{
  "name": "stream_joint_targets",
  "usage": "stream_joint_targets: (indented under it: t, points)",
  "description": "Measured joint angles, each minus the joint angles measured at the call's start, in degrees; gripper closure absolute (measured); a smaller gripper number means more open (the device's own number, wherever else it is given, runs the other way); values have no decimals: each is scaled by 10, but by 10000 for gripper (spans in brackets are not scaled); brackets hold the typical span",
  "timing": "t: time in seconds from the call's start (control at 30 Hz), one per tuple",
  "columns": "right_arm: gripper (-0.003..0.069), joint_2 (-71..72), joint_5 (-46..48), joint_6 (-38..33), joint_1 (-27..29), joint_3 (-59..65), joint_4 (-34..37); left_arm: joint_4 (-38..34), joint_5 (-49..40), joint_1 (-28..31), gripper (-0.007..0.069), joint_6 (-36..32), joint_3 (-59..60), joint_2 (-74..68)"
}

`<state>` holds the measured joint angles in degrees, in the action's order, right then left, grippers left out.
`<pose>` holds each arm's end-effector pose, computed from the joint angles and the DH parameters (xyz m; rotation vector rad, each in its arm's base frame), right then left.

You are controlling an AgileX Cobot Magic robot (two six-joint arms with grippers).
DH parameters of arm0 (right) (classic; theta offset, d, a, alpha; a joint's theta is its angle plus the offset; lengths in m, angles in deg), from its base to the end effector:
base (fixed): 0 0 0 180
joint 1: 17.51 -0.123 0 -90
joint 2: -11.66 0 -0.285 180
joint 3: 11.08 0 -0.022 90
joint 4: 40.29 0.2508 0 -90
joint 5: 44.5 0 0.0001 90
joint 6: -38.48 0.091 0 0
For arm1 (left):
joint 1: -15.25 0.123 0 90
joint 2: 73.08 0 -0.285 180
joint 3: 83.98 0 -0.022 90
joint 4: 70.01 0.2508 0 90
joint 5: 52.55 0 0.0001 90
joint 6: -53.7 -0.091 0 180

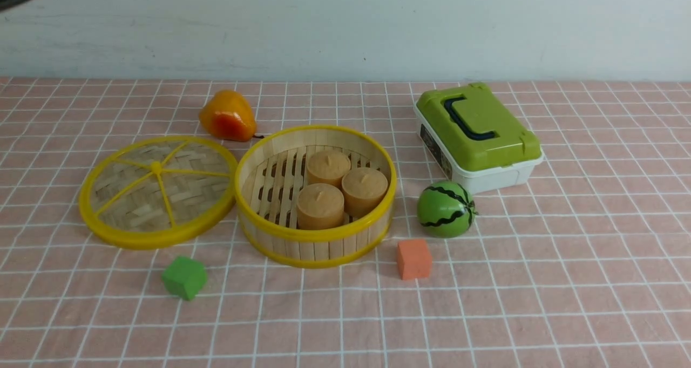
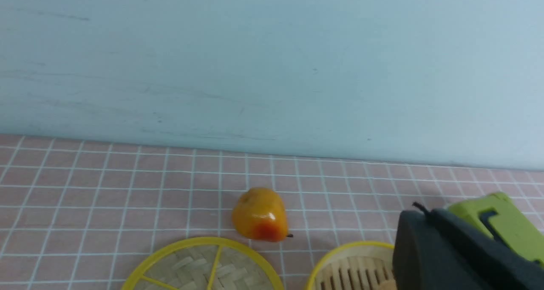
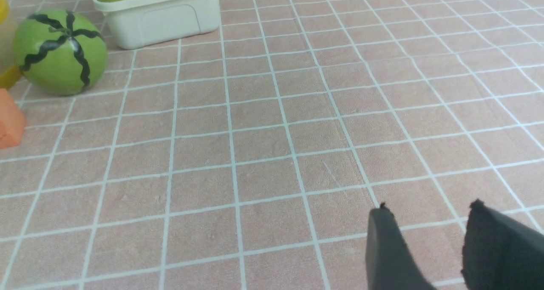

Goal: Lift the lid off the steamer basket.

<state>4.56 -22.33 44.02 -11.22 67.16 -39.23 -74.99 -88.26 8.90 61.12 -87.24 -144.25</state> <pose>0.0519 -0.0051 0.1731 0.2046 1.8652 0.0093 0.2186 -0.0290 0.4861 -0.0448 1.8139 -0.2668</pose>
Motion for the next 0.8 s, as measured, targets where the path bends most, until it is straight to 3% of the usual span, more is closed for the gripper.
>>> stream_joint_targets:
  t: [0.2, 0.43, 0.67, 0.8]
  points:
    - [418, 0, 0, 0, 0, 0, 0, -61, 28, 0, 637, -65, 200, 156]
    - [418, 0, 0, 0, 0, 0, 0, -86, 23, 0, 637, -74, 402, 294]
    - [418, 0, 0, 0, 0, 0, 0, -120, -8, 0, 637, -74, 488, 344]
    - [418, 0, 0, 0, 0, 0, 0, -93, -24, 0, 637, -74, 508, 347]
